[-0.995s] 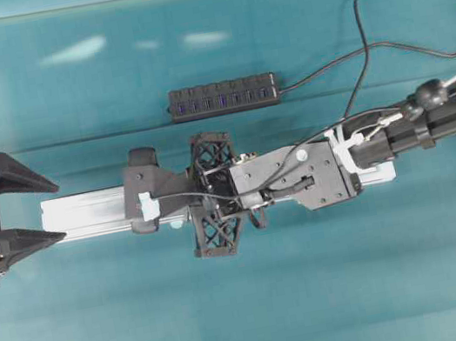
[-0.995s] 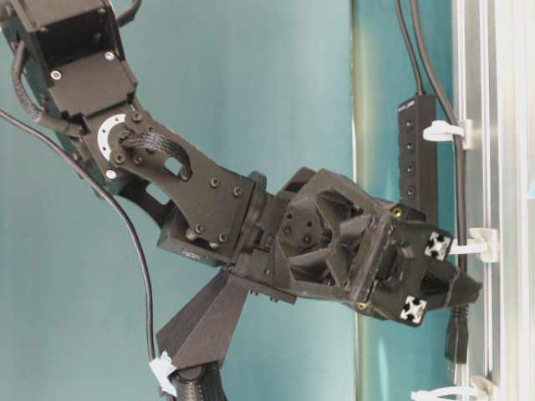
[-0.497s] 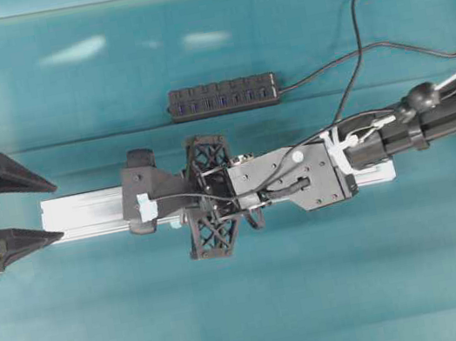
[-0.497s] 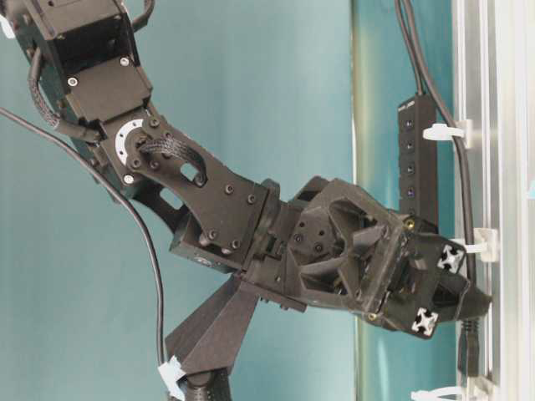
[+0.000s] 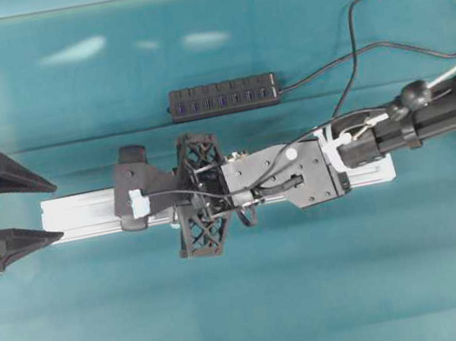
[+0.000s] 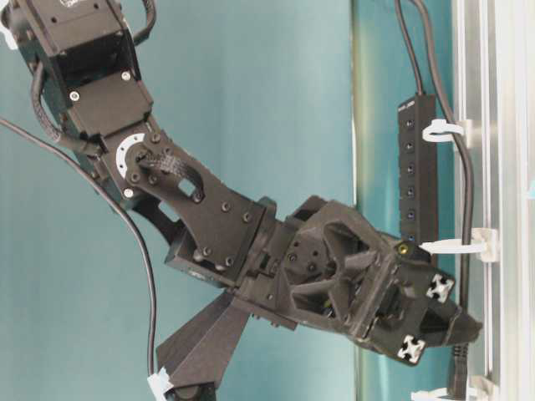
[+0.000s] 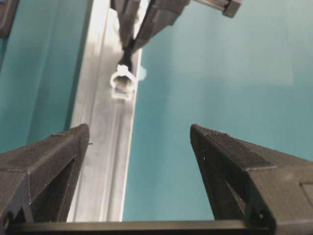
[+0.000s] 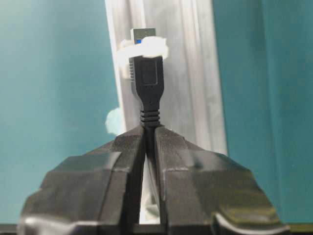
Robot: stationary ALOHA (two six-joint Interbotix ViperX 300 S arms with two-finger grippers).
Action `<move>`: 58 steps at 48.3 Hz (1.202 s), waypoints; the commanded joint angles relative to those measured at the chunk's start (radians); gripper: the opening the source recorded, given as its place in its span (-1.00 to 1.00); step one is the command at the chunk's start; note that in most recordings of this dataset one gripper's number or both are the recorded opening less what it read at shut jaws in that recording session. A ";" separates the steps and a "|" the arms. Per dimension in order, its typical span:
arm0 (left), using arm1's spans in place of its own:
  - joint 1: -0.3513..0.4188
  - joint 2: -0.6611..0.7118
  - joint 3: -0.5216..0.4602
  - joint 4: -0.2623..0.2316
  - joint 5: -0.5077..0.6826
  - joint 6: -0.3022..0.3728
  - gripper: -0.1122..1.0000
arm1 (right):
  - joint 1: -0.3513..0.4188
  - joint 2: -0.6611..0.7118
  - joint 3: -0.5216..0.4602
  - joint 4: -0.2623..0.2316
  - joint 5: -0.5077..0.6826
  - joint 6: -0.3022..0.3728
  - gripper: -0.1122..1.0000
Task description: Pass the USB cable through three rings with both arms.
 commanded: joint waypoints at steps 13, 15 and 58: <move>0.000 0.017 -0.012 0.000 -0.014 -0.002 0.81 | 0.000 0.008 -0.040 0.002 -0.029 -0.005 -0.92; 0.000 0.025 -0.014 0.000 -0.028 -0.002 0.81 | 0.002 0.011 -0.043 0.002 -0.037 -0.003 -0.92; 0.028 0.549 0.021 0.000 -0.509 0.095 0.80 | -0.002 0.006 -0.018 0.002 -0.126 0.002 -0.92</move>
